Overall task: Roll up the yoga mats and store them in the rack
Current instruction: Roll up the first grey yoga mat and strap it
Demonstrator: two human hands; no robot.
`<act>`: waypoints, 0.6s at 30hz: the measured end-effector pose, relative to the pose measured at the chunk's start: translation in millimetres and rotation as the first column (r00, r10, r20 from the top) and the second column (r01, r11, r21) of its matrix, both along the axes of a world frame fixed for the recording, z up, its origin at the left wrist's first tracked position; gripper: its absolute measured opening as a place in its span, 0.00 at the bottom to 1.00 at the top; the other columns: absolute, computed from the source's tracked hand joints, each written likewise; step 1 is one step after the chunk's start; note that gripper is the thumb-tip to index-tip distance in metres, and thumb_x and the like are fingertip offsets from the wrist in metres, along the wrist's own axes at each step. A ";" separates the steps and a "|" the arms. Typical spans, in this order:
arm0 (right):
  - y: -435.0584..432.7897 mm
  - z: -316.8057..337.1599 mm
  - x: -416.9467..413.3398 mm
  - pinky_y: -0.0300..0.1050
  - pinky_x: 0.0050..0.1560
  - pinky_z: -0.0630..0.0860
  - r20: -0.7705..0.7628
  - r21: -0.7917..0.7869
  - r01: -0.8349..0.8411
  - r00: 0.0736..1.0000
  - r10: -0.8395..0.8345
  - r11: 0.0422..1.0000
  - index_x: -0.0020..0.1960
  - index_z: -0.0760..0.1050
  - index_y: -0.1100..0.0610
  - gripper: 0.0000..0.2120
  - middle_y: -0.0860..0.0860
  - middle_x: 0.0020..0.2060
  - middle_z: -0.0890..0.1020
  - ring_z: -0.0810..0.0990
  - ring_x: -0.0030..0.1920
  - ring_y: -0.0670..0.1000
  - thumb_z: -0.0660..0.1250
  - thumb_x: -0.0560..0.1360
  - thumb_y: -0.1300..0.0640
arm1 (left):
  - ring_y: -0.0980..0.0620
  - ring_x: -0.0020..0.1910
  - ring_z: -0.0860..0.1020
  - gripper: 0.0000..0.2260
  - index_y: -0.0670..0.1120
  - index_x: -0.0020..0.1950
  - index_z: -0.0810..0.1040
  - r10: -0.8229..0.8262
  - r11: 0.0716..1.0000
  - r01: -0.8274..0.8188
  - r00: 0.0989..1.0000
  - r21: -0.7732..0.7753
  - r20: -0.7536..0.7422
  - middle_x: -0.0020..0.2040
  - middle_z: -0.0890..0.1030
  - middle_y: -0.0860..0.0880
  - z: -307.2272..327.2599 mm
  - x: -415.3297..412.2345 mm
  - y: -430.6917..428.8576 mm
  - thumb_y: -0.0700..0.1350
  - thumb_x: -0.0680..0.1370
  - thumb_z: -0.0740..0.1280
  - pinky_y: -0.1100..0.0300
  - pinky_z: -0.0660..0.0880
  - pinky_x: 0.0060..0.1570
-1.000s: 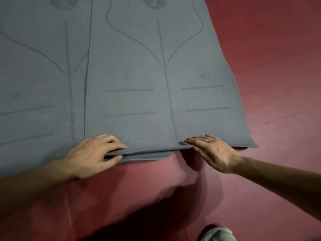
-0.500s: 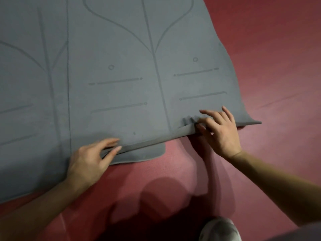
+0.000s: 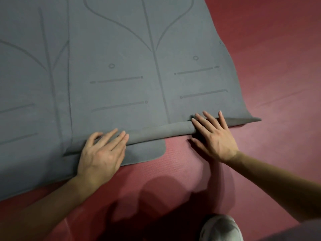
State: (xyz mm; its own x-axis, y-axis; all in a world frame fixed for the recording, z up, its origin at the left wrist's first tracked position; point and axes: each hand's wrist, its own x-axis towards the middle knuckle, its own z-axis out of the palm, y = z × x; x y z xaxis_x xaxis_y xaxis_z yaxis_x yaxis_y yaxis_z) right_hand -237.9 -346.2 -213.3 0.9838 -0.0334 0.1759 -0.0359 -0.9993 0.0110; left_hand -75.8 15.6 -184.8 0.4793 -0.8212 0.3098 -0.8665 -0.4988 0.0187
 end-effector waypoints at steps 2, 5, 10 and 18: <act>-3.4 -2.8 5.8 0.70 0.78 0.54 0.038 0.008 0.002 0.999 -0.002 1.000 0.73 0.76 0.56 0.28 0.59 0.73 0.74 0.70 0.74 0.64 0.62 0.81 0.38 | 0.42 0.63 0.80 0.16 0.43 0.65 0.83 0.059 0.998 -0.056 0.996 0.036 -0.071 0.62 0.84 0.49 -1.9 -4.2 -0.4 0.48 0.82 0.63 0.46 0.71 0.60; -8.1 -4.9 15.4 0.71 0.76 0.58 0.095 0.035 0.020 0.995 -0.023 0.999 0.69 0.79 0.56 0.24 0.62 0.62 0.74 0.73 0.61 0.65 0.63 0.81 0.41 | 0.44 0.63 0.78 0.20 0.47 0.67 0.82 0.140 0.990 -0.135 0.959 0.036 -0.247 0.62 0.84 0.51 -7.4 -1.5 -0.2 0.55 0.80 0.62 0.48 0.69 0.62; -13.9 -6.1 20.6 0.68 0.72 0.66 0.084 0.088 -0.002 0.996 -0.005 0.996 0.66 0.81 0.55 0.23 0.58 0.51 0.79 0.77 0.50 0.62 0.62 0.82 0.40 | 0.51 0.56 0.80 0.22 0.53 0.62 0.85 0.184 0.969 -0.240 0.845 -0.049 -0.502 0.56 0.86 0.55 -12.1 19.0 -0.9 0.62 0.75 0.64 0.52 0.75 0.58; -12.3 10.6 17.6 0.54 0.50 0.72 0.011 0.165 -0.017 1.000 0.016 0.986 0.61 0.82 0.53 0.21 0.51 0.50 0.81 0.75 0.49 0.58 0.58 0.83 0.40 | 0.49 0.49 0.80 0.17 0.52 0.59 0.85 0.172 0.981 -0.194 0.900 -0.017 -0.400 0.50 0.85 0.55 -9.6 12.5 -1.7 0.58 0.79 0.63 0.53 0.72 0.51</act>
